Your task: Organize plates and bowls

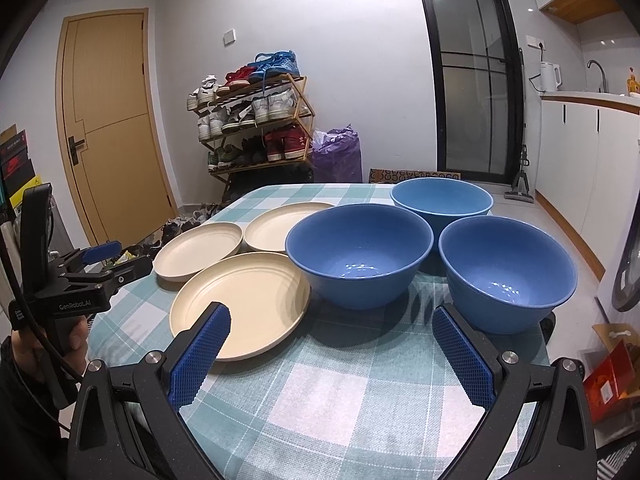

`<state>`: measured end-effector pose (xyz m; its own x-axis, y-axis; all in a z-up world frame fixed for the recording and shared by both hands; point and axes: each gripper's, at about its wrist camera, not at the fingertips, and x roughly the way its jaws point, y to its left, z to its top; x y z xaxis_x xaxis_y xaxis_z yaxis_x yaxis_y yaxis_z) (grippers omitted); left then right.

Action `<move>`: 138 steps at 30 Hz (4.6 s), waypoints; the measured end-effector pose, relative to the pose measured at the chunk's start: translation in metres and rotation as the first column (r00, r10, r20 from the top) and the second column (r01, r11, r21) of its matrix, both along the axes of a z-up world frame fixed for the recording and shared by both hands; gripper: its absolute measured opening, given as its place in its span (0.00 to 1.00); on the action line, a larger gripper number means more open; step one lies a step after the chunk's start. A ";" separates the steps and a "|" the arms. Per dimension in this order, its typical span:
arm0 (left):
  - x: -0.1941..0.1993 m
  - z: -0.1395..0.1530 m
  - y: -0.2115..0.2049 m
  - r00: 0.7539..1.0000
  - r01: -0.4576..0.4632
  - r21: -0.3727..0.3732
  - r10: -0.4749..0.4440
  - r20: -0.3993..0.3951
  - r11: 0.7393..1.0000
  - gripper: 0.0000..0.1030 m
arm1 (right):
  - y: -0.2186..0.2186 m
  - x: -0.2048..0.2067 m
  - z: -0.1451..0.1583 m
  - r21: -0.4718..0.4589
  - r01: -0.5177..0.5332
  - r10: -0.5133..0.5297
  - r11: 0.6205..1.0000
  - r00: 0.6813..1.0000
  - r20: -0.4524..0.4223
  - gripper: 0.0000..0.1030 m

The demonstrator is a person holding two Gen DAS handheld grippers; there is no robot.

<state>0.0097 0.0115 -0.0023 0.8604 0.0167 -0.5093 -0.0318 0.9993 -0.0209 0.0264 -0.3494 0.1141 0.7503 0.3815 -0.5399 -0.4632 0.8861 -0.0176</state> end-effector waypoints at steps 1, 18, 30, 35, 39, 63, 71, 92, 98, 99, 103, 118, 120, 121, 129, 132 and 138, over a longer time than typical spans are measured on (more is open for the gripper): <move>0.000 0.000 0.000 1.000 0.000 -0.001 0.000 0.000 1.000 1.00 | 0.000 0.000 0.000 -0.001 0.000 0.000 1.000 1.000 0.001 1.00; 0.003 0.000 -0.005 1.000 -0.004 0.047 0.004 0.006 0.999 1.00 | -0.007 0.002 0.000 -0.015 0.004 -0.004 1.000 1.000 0.014 1.00; 0.005 0.010 -0.014 1.000 -0.008 0.036 0.008 0.016 0.999 1.00 | 0.000 0.010 0.013 -0.062 0.000 0.001 0.998 1.000 0.009 1.00; 0.008 0.016 -0.018 1.000 0.012 0.029 -0.013 0.022 1.000 1.00 | 0.007 0.020 0.023 -0.049 -0.010 0.010 0.999 1.000 0.000 1.00; 0.012 0.020 -0.018 1.000 0.023 0.023 -0.023 0.017 0.999 1.00 | 0.017 0.027 0.028 -0.061 -0.020 0.020 0.998 1.000 0.002 1.00; 0.056 0.049 0.032 0.993 -0.112 -0.020 0.112 0.026 0.994 1.00 | 0.039 0.088 0.094 -0.025 -0.040 0.041 0.999 0.999 0.030 1.00; 0.076 0.057 0.050 0.995 -0.094 -0.083 0.093 -0.021 0.992 1.00 | 0.054 0.104 0.114 -0.029 -0.075 0.076 0.997 0.996 0.037 1.00; 0.144 0.072 0.088 0.993 -0.091 -0.056 0.086 -0.085 0.994 1.00 | 0.117 0.179 0.130 -0.088 -0.176 0.169 0.980 0.982 -0.088 1.00; 0.169 0.069 0.082 0.992 -0.042 -0.052 0.036 -0.124 0.998 1.00 | 0.130 0.203 0.121 -0.088 -0.171 0.157 0.981 0.976 -0.148 1.00; 0.173 0.068 0.081 0.991 -0.035 -0.050 0.029 -0.131 0.998 1.00 | 0.131 0.207 0.120 -0.089 -0.168 0.152 0.982 0.976 -0.157 1.00; 0.183 0.061 0.077 0.988 -0.026 -0.037 0.020 -0.152 0.999 1.00 | 0.135 0.225 0.111 -0.096 -0.154 0.133 0.983 0.972 -0.194 1.00; 0.221 0.028 0.080 0.975 -0.011 -0.035 0.003 -0.224 0.999 1.00 | 0.152 0.284 0.056 -0.133 -0.121 0.070 0.984 0.939 -0.336 0.96; 0.226 0.023 0.080 0.971 -0.006 -0.041 -0.004 -0.239 0.999 1.00 | 0.154 0.292 0.048 -0.146 -0.120 0.062 0.982 0.934 -0.353 0.92; 0.229 0.020 0.080 0.969 -0.005 -0.036 -0.004 -0.247 0.999 1.00 | 0.155 0.294 0.044 -0.152 -0.117 0.056 0.981 0.931 -0.360 0.92; 0.246 0.005 0.080 0.959 0.010 -0.014 -0.013 -0.283 1.000 1.00 | 0.160 0.312 0.019 -0.186 -0.119 0.031 0.975 0.908 -0.417 0.89; 0.252 -0.001 0.079 0.954 0.023 -0.011 -0.025 -0.300 1.000 1.00 | 0.163 0.318 0.010 -0.198 -0.123 0.023 0.972 0.896 -0.443 0.88; 0.264 -0.012 0.072 0.941 0.055 -0.003 -0.053 -0.335 0.999 0.99 | 0.171 0.331 -0.009 -0.233 -0.120 -0.007 0.965 0.877 -0.481 0.86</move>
